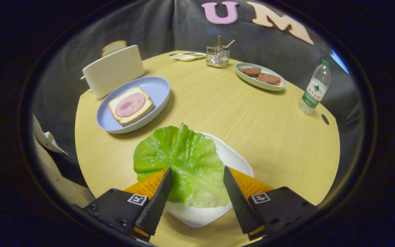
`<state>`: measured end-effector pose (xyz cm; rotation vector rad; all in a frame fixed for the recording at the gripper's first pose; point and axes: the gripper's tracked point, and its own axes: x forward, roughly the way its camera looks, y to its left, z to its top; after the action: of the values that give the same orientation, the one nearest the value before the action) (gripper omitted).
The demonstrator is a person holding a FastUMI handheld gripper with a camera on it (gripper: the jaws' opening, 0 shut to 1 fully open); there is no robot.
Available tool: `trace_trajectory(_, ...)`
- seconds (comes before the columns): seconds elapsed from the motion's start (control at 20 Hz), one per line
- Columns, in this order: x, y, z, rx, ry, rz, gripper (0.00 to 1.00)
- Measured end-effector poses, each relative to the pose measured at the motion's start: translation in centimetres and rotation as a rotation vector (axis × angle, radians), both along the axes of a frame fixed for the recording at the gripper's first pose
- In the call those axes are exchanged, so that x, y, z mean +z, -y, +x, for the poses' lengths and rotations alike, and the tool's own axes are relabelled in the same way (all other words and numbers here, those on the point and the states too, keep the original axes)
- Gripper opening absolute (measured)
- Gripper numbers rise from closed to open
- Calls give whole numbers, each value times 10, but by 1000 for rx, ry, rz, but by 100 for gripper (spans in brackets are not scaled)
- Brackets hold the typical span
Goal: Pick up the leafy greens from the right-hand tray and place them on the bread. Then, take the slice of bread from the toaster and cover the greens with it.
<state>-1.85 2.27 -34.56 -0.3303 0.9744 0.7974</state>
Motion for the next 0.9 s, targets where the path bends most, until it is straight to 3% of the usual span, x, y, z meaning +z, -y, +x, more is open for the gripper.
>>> trace_trajectory(0.25,2,-5,-1,-19,39,-16,26)
trace_trajectory(0.3,1,-5,-1,-29,44,-15,26)
trace_trajectory(0.4,2,-8,-7,-33,20,-13,12)
trace_trajectory(0.9,53,-21,-12,-25,103,0,12)
